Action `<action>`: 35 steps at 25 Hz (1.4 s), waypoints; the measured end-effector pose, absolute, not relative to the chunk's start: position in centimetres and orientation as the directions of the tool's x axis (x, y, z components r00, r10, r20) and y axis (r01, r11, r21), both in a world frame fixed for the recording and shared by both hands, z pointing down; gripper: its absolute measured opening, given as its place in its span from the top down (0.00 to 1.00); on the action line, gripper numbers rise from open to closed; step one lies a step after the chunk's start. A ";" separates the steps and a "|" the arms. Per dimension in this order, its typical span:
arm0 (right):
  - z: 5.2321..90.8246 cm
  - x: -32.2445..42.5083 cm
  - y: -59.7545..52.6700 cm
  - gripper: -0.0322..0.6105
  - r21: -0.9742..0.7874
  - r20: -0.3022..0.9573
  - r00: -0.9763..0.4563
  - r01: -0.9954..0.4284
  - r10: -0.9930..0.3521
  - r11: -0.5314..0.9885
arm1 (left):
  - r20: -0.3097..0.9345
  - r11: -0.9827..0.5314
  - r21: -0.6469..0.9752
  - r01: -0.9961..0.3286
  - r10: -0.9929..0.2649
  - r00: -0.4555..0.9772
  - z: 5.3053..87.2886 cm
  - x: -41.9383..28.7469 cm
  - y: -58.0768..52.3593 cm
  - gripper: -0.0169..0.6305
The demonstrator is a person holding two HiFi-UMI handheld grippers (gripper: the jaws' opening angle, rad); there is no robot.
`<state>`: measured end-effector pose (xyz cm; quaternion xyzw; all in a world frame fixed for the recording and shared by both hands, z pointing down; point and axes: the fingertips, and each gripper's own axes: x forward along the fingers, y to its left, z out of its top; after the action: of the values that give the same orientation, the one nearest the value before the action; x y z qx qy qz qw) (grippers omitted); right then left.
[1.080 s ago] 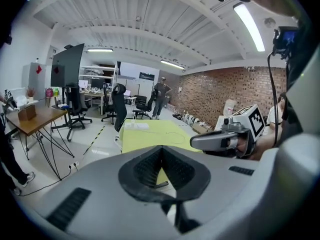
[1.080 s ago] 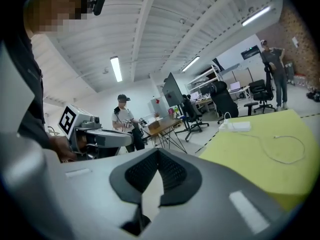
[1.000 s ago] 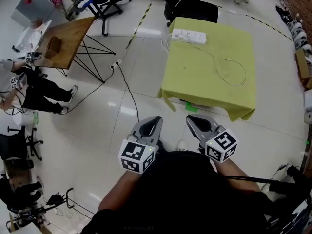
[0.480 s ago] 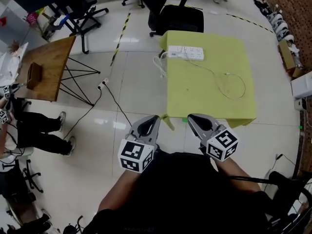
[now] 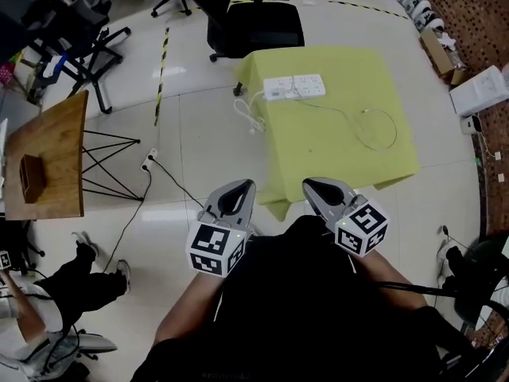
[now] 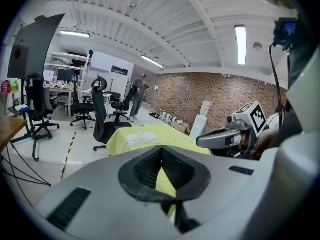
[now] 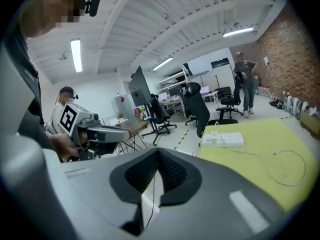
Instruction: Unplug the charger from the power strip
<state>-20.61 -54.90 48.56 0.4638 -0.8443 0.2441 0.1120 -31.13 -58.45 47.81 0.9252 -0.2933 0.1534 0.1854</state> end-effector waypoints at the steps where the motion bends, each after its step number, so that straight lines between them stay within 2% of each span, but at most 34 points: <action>1: 48.6 -20.4 -55.1 0.95 -0.307 0.422 -0.536 -0.843 -0.731 0.441 | 0.388 -0.761 0.261 -0.594 -0.481 0.786 47.8 -31.0 -58.9 0.96; 7: 49.6 -18.5 -57.6 0.95 -0.296 0.436 -0.518 -0.855 -0.736 0.427 | 0.403 -0.774 0.274 -0.570 -0.446 0.799 49.4 -28.7 -61.3 0.96; 18: 50.5 -14.0 -63.7 0.95 -0.345 0.378 -0.583 -0.810 -0.719 0.475 | 0.461 -0.751 0.211 -0.626 -0.488 0.741 50.2 -23.3 -66.2 0.96; 25: 53.5 -12.1 -65.7 0.95 -0.405 0.404 -0.575 -0.810 -0.711 0.424 | 0.514 -0.780 0.208 -0.590 -0.426 0.745 51.4 -20.4 -67.2 0.96; 29: 55.2 -12.3 -68.1 0.95 -0.410 0.423 -0.545 -0.828 -0.724 0.383 | 0.542 -0.773 0.215 -0.598 -0.415 0.731 52.9 -21.4 -69.8 0.96; 35: 59.0 -11.6 -73.2 0.92 -0.350 0.522 -0.417 -0.900 -0.744 0.259 | 0.568 -0.803 0.261 -0.537 -0.322 0.758 55.3 -22.1 -73.1 0.96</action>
<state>-11.62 -73.23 59.04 0.5249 -0.7831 0.3085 0.1264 -22.07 -73.11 55.26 0.9139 -0.2348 0.2571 0.2087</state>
